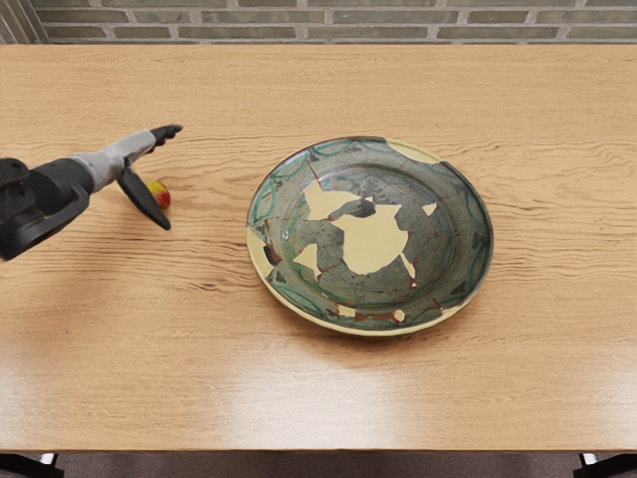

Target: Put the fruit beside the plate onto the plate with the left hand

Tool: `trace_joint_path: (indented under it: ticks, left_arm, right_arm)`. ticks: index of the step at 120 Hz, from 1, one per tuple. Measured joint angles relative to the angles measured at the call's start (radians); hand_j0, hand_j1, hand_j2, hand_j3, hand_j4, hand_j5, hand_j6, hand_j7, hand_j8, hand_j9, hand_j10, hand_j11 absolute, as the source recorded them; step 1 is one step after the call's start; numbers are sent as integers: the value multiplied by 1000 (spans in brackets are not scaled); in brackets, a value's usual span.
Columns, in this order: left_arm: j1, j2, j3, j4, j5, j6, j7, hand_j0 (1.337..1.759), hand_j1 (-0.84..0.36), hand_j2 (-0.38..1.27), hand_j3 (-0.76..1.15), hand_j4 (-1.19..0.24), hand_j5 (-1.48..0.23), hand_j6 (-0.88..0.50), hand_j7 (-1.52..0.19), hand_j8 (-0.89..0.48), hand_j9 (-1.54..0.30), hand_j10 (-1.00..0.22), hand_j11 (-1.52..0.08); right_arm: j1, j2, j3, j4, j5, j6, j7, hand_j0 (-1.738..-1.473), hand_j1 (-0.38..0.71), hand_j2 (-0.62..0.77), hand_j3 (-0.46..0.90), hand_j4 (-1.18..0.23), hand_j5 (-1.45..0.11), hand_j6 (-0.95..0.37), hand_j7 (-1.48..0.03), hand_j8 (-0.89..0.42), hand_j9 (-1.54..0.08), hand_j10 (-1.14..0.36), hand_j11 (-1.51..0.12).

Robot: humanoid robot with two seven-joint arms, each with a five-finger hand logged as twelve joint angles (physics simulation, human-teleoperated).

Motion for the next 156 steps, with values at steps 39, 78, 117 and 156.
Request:
trace_joint_path:
  ticks: [39,78,117,156]
  left_arm:
    - [-76,-75,115,-3,-9,181,214,1658,326,6,0,-22,-27,-23,-26,-22,-26,-22,-26]
    - [-99,-131,201,14,-6,272,310,1658,319,7,0,-27,-34,-28,-33,-27,-33,-27,-33]
    - [-115,-226,269,112,-6,276,352,1658,315,7,0,-30,-38,-31,-38,-31,-38,-30,-38]
    - [-101,-272,295,195,-7,271,356,1658,320,3,0,-44,-61,-45,-61,-45,-61,-44,-61]
  right_arm:
    - [0,0,0,0,0,0,0,-1658,-349,0,0,0,0,0,0,0,0,0,0]
    - [0,0,0,0,0,0,0,-1658,-349,0,0,0,0,0,0,0,0,0,0]
    - [0,0,0,0,0,0,0,-1658,-349,0,0,0,0,0,0,0,0,0,0]
    - [0,0,0,0,0,0,0,-1658,-349,0,0,0,0,0,0,0,0,0,0]
